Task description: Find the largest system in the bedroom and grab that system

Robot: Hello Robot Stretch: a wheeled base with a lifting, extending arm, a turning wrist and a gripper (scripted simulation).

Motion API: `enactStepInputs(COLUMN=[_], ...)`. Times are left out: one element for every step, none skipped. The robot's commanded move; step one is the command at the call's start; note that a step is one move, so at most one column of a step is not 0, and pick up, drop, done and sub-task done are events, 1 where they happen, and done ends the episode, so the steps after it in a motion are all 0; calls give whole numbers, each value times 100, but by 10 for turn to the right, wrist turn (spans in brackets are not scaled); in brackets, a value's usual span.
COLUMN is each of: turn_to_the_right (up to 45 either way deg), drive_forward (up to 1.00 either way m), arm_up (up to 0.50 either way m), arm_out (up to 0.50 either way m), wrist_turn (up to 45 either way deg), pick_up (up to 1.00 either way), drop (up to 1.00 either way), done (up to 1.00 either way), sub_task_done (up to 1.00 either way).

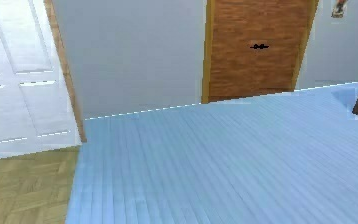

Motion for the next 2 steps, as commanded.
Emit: enactStepInputs(turn_to_the_right=[0,450], drive_forward=[35,0], arm_up=[0,0], arm_out=[0,0], wrist_turn=[0,0], pick_up=[0,0], drop=[0,0], done=[0,0], sub_task_done=[0,0])
